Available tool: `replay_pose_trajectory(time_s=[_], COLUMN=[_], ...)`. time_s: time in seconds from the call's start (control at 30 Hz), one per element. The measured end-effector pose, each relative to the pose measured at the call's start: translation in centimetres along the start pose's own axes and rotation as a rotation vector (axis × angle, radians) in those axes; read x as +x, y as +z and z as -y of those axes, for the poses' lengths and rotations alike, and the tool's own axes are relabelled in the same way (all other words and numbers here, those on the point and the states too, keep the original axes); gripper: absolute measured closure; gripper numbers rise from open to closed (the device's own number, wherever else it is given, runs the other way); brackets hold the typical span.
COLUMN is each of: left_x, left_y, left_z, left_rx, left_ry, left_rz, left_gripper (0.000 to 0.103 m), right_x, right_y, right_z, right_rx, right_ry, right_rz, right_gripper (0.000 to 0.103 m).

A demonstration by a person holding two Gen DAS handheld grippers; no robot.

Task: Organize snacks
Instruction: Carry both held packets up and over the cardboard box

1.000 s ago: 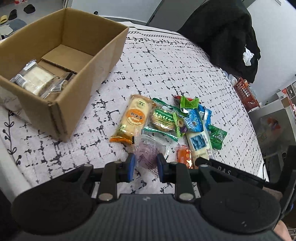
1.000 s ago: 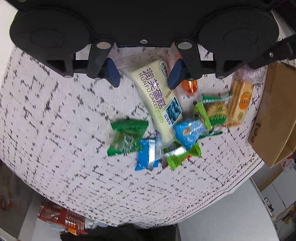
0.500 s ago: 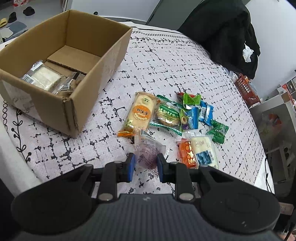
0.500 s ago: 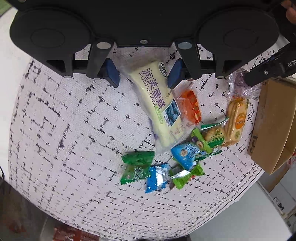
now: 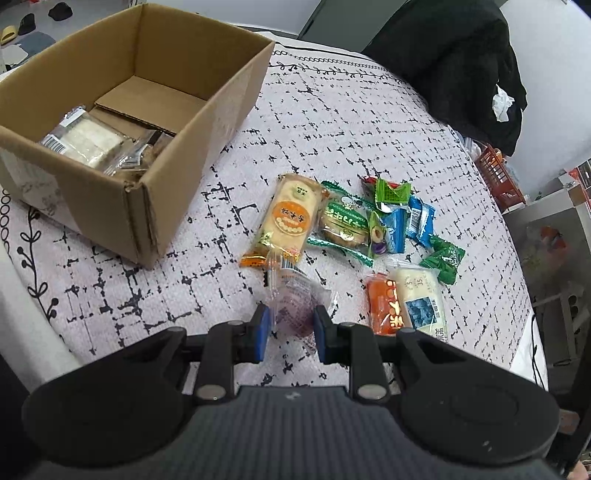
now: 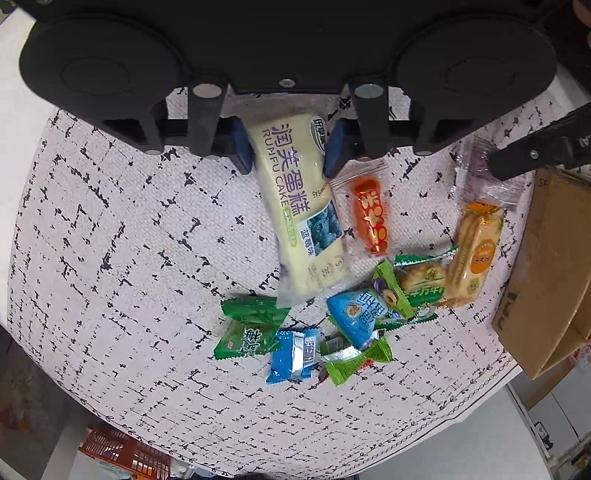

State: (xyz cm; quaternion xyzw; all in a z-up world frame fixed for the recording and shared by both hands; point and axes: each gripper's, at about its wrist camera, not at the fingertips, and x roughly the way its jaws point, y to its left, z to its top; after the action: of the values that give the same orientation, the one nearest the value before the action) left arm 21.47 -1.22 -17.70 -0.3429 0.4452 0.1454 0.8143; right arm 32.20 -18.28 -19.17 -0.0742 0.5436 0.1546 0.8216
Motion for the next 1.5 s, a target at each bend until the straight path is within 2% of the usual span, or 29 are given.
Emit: replay_pose_trajectory(time_s=[0.3, 0.5, 1.1, 1.5], left_x=[-2.0, -3.6, -8.6, -11.7], left_y=[0.5, 1.1, 2.7, 4.4], left_z=[-0.1, -0.5, -1.6, -3.5], left_rx=[-0.004, -0.006, -0.007, -0.046], left_ry=[-0.045, -0.067, -0.132, -0.150], left_rz=[0.020, 0.042, 0.123, 0.195], left_gripper=[0.078, 0.078, 0.078, 0.078], right_x=[-3.2, -6.0, -11.8, -13.9], right_y=[0.4, 0.3, -1.2, -0.7], right_z=[0.5, 0.4, -4.1, -7.4], right_rx=[0.057, 0.127, 0.184, 0.180], right_ry=[-0.011, 0.031, 0.123, 0.173], right_rz=[0.056, 0.119, 0.224, 0.267], right_gripper=[0.067, 0.068, 0.068, 0.068])
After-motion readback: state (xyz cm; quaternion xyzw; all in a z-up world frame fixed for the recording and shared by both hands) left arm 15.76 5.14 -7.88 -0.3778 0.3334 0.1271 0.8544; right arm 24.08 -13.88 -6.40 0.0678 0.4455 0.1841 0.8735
